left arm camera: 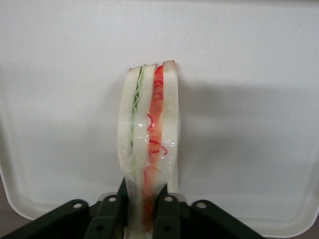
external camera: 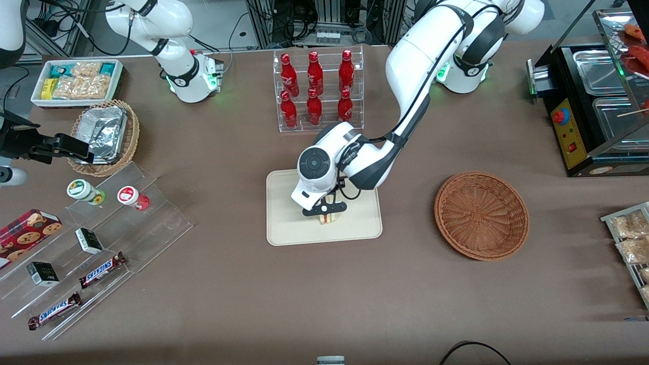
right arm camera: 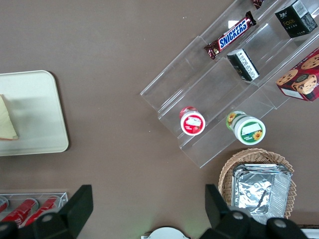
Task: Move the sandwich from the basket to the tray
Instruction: 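Lower the sandwich onto the tray and open the left gripper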
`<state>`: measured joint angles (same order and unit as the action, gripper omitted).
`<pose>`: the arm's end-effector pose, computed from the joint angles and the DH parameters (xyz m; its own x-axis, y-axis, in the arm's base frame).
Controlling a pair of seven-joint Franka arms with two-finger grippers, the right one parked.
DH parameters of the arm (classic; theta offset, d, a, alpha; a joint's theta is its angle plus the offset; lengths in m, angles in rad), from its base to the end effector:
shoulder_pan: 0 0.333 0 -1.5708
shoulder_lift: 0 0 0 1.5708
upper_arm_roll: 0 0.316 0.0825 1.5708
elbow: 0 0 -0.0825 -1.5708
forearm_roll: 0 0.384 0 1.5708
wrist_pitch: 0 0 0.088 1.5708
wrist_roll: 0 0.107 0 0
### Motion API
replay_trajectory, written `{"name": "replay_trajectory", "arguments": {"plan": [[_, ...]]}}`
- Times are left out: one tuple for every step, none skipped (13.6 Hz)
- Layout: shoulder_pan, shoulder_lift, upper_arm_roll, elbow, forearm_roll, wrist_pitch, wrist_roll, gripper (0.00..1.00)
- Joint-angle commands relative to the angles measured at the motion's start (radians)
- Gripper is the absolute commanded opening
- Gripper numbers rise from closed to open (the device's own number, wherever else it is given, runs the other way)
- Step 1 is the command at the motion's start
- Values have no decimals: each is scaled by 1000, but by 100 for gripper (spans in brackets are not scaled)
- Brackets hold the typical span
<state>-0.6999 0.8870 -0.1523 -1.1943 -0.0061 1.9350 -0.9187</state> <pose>0.5123 -0.5403 0.2393 0.9762 0.1175 -0.1823 0.1127 -0.9930 -0.0362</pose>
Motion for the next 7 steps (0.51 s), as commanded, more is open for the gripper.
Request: {"name": "replay_trajectory", "arguments": {"plan": [[-18, 17, 11, 42, 17, -2, -26, 100], [-17, 10, 13, 44, 17, -5, -28, 100], [-15, 3, 13, 45, 17, -14, -28, 100], [-13, -17, 13, 50, 17, -28, -28, 100], [-13, -38, 13, 53, 17, -51, -28, 100], [-7, -61, 13, 53, 15, -74, -23, 100], [-3, -89, 11, 53, 11, -96, -17, 100]]}}
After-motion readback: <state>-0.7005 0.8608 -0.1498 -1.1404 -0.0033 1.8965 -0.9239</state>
